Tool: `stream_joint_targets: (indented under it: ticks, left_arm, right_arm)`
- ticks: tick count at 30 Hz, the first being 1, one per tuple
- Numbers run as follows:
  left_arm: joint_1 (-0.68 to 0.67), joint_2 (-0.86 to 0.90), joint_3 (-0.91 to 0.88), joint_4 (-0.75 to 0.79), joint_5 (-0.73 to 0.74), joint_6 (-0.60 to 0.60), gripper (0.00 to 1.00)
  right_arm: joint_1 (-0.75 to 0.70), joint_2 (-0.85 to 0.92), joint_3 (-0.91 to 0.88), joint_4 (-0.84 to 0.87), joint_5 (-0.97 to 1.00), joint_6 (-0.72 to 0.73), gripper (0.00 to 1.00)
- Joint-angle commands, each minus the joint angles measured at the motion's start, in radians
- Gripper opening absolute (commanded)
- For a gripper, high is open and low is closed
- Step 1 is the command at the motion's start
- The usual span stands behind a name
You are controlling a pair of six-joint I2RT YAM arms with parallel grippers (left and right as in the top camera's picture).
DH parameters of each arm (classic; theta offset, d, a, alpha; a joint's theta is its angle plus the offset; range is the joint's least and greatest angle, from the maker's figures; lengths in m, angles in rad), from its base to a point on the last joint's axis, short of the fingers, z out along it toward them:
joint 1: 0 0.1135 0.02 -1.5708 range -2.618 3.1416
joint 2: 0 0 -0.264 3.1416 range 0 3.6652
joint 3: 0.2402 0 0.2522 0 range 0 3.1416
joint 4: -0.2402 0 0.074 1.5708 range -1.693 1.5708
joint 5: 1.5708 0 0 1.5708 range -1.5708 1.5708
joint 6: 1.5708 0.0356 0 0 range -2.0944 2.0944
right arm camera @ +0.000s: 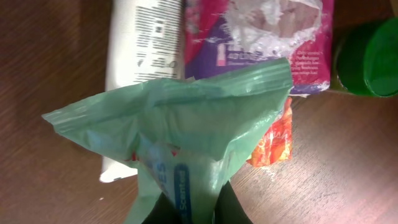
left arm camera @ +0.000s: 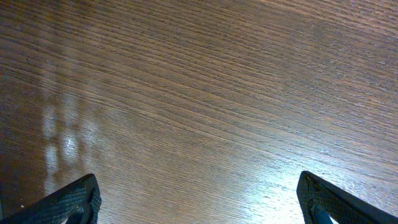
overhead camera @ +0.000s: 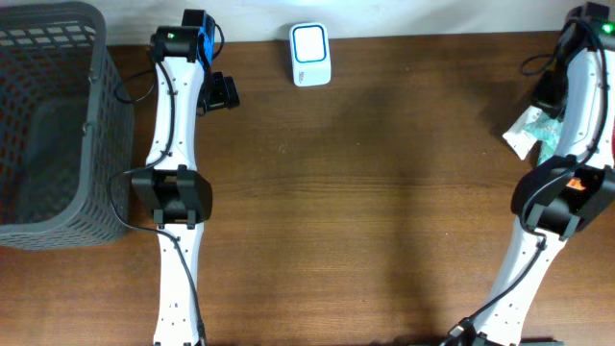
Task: Scan the item barcode
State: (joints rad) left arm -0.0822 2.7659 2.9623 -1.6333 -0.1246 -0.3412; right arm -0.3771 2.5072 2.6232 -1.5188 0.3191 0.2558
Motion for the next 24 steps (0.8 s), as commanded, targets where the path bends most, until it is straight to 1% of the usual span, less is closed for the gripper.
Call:
stream_joint_targets:
  ticks: [1,2,3,4,6,7,11,15,16,20,24]
  left_arm:
    - [-0.001,-0.034,-0.003,0.001,-0.011,-0.01,0.99]
    - [-0.001,-0.034,-0.003,0.001,-0.011,-0.01,0.99]
    - [-0.001,-0.034,-0.003,0.001,-0.011,-0.01,0.99]
    - [-0.001,-0.034,-0.003,0.001,-0.011,-0.01,0.99]
    - [-0.001,-0.034,-0.003,0.001,-0.011,-0.01,0.99]
    - [-0.001,-0.034,-0.003,0.001,-0.011,-0.01,0.99]
    - [-0.001,-0.034,-0.003,0.001,-0.011,-0.01,0.99]
    - [-0.003,-0.034,-0.003,0.001,-0.011,-0.01,0.99]
    - [-0.003,-0.034,-0.003,0.001,-0.011,-0.01,0.99]
    - [-0.003,-0.034,-0.003,0.001,-0.011,-0.01,0.99]
    - [-0.003,-0.034,-0.003,0.001,-0.011,-0.01,0.99]
  right_arm:
    - [-0.017,0.012,-0.037,0.043,-0.018,0.008,0.19]
    - [-0.017,0.014,-0.044,0.056,-0.021,0.008,0.2]
    - [-0.017,0.016,-0.054,0.068,-0.021,0.008,0.27]
    - [-0.016,0.016,-0.056,0.072,-0.02,0.008,0.47]
    - [-0.016,0.015,-0.056,0.071,-0.021,0.008,0.62]
    - [-0.016,0.012,-0.053,0.051,-0.021,0.008,0.64]
    - [-0.015,-0.046,-0.052,-0.039,-0.058,0.02,0.65]
    - [-0.001,-0.237,-0.052,-0.073,-0.198,0.019,0.65]
    - [0.013,-0.315,-0.052,-0.093,-0.212,0.019,0.65]
    - [0.108,-0.568,-0.054,-0.18,-0.214,-0.005,0.65]
    - [0.242,-0.744,-0.096,-0.18,-0.218,-0.058,0.64]
